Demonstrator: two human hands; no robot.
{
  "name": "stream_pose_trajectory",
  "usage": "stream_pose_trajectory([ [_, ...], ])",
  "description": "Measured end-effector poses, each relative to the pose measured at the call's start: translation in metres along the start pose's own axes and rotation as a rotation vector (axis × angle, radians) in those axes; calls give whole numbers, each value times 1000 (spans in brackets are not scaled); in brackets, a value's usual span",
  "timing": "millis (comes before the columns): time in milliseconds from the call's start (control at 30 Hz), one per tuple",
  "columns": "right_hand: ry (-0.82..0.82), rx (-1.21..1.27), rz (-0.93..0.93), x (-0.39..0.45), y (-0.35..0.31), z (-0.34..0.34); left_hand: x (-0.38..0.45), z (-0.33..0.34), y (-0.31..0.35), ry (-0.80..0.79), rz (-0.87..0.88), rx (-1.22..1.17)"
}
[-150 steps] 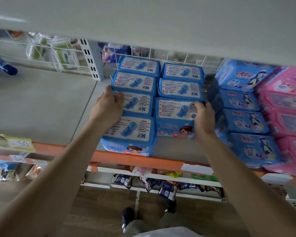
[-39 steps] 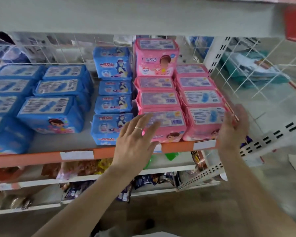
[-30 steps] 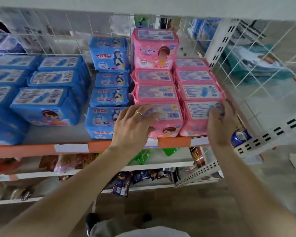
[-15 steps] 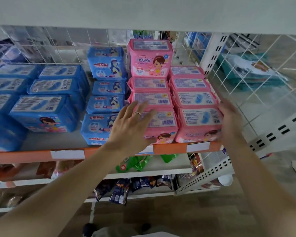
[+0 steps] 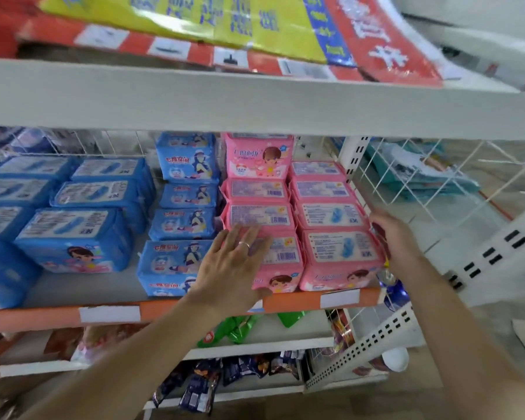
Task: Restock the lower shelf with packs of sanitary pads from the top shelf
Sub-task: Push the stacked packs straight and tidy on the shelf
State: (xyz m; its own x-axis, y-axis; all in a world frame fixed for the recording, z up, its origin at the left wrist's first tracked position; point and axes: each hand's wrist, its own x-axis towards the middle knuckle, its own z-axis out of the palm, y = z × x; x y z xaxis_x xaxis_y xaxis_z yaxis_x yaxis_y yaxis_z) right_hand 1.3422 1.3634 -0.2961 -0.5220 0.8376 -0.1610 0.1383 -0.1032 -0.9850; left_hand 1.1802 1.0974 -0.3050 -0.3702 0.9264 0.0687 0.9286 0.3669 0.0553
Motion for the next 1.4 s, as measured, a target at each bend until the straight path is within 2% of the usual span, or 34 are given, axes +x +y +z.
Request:
stream_pose_trajectory([
  [100,-64,-104,43,7,-12,7,3,-2,3,-17,-5,28],
  [233,-201,-269,9,7,-12,26,7,2,2,9,-4,23],
  [300,-238,-237,46,5,-14,24,8,4,2,6,-8,8],
  [467,-90,-259,79,24,-15,1,8,2,1,-14,9,1],
  [533,-78,-231,90,26,-12,6,8,3,1,-7,34,10],
  [667,-139,-298,49,19,-9,30,9,8,2,28,38,30],
  [900,-69,-179,101,34,-9,9,9,12,-1,60,42,7],
  [1133,-169,-213,156,27,-14,27,16,18,-6,93,63,20],
  [1200,-129,-222,107,19,-22,23,14,16,-4,114,56,21],
  [1300,15,-291,-79,-16,-28,20,4,14,-2,108,-18,-8],
  [1400,-13,-317,-269,-63,4,7,-17,19,-2,142,-11,12],
])
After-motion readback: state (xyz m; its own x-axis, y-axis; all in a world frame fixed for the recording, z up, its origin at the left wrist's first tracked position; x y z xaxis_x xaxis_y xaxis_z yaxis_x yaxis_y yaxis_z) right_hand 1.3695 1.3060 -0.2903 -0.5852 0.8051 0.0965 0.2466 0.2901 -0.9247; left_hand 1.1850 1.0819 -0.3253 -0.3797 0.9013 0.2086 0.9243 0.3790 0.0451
